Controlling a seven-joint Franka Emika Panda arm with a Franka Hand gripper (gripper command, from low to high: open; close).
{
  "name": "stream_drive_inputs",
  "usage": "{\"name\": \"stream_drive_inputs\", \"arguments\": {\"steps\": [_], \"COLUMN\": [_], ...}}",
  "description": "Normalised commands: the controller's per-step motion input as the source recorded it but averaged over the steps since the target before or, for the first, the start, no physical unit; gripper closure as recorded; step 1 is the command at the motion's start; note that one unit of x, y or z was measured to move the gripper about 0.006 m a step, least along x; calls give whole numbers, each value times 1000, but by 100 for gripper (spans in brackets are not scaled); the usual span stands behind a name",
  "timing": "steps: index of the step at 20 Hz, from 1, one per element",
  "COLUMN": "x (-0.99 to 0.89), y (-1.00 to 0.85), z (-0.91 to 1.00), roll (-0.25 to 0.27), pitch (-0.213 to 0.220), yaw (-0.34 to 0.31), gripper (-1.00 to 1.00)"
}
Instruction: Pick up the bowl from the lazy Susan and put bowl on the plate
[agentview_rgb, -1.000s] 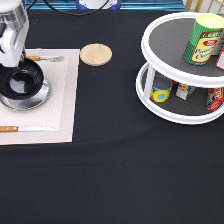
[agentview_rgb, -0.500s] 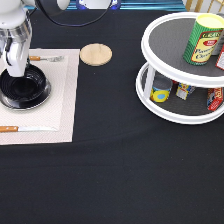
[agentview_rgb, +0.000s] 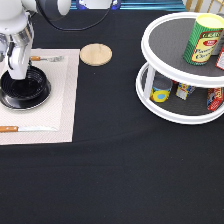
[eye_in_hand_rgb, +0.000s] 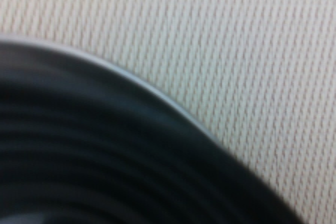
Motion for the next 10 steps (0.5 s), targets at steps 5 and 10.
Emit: {"name": "stream_drive_inputs", "arguments": {"steps": [5,10], "x": [75,206], "y": [4,110], "z": [421,776], "roll": [-121,-145], "pitch": [70,85], "yaw": [-64,-35], "gripper": [-100,-100]}}
